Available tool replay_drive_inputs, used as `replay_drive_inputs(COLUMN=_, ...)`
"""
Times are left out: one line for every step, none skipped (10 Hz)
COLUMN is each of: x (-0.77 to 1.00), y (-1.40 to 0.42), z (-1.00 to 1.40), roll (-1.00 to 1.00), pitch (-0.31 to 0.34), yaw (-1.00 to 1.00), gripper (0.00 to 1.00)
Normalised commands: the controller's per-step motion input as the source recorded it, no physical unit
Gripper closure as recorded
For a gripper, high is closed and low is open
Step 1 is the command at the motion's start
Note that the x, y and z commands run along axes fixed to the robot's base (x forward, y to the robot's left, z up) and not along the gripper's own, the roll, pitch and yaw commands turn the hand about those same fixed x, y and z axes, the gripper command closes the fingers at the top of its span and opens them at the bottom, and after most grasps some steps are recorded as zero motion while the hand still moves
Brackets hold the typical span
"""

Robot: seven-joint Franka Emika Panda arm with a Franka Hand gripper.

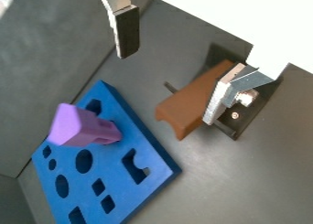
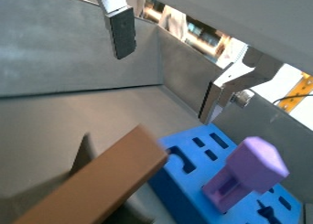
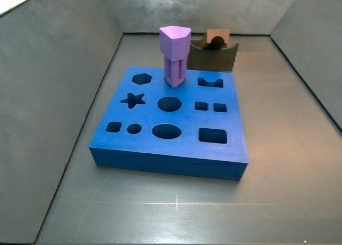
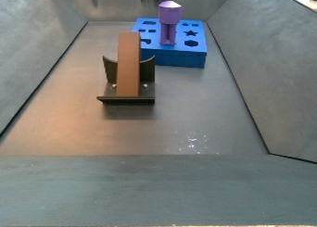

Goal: Pick up the arch object. Move up. Place the arch object on the fixture. Regrasp the arch object. Rotate the arch object. Move to above the board. Insert the arch object.
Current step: Regrasp the arch object.

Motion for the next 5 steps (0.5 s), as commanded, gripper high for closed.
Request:
replay_drive_inputs(x=-0.06, y=-0.92, z=0.54, roll=1.0, pitch=0.042, yaw=0.01, gripper=0.0)
replay_drive_inputs(x=-0.05, y=-0.66, z=0.24, roll=1.0, pitch=0.037, yaw=0.01, gripper=0.0)
replay_drive_inputs(x=-0.03, y=-0.45, z=0.12, roll=1.0, pitch=0.034, yaw=0.01, gripper=0.0)
replay_drive_inputs(x=-0.03, y=-0.17, z=0.08, roll=1.0, pitch=0.031, yaw=0.01, gripper=0.0)
replay_drive_inputs(x=-0.03, y=-0.06, z=0.06, roll=1.0, pitch=0.029, yaw=0.01, gripper=0.0)
